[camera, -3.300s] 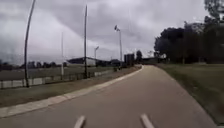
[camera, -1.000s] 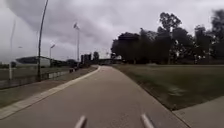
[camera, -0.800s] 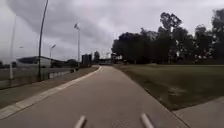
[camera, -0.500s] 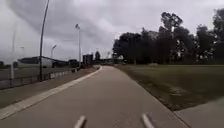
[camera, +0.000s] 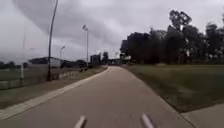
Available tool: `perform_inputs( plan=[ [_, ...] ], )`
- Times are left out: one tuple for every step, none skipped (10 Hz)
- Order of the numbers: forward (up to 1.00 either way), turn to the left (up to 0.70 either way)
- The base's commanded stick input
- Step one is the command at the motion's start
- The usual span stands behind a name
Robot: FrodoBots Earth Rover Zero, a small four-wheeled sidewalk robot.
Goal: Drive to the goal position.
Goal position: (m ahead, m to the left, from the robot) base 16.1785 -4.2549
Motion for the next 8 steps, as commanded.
perform_inputs(
  plan=[
    [0.00,0.00],
    [0.00,0.00],
    [0.00,0.00],
    [0.00,0.00],
    [0.00,0.00],
    [0.00,0.00],
    [0.00,0.00],
    [0.00,0.00]
  ],
)
